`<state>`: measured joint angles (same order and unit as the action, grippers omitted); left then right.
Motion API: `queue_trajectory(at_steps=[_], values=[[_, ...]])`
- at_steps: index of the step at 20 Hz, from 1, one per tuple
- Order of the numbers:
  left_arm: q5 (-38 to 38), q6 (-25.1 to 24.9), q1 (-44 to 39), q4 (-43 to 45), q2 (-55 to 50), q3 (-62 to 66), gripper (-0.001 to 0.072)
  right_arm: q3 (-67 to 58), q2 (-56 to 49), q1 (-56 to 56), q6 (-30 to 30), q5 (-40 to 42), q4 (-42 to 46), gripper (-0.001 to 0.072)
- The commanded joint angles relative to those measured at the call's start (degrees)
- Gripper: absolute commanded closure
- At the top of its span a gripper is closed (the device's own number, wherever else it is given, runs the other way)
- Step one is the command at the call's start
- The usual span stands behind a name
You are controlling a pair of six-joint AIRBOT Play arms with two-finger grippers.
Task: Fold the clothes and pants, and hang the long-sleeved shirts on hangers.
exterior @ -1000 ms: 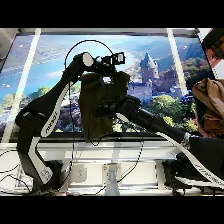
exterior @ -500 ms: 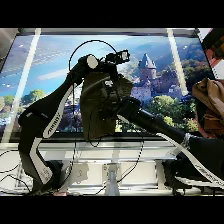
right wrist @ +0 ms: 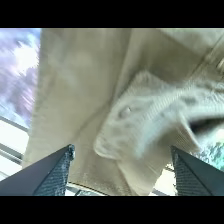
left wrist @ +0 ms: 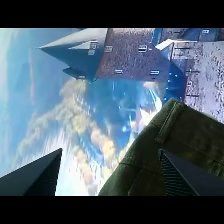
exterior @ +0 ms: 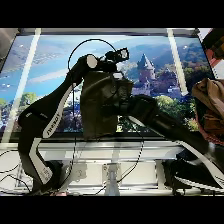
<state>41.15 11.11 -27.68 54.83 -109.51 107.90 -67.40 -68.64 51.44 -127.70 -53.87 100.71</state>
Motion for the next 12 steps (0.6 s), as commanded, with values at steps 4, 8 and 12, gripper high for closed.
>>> queue_trajectory(at_steps=[4, 8, 12], values=[[-2.1, 0.8, 2.9, 0.0, 3.5, 0.0, 0.0113, 0.0, 8.5, -4.9, -0.4, -6.5, 9.4, 0.0039], [-2.3, 5.8, 8.6, 0.0, 9.7, 0.0, 0.0499, 0.0, 8.5, -12.6, 9.0, -6.3, 10.1, 0.0039], [0.3, 28.0, 15.8, 0.0, 15.7, 0.0, 0.0499, 0.0, 7.5, -18.7, 22.0, -6.4, 10.1, 0.0044]])
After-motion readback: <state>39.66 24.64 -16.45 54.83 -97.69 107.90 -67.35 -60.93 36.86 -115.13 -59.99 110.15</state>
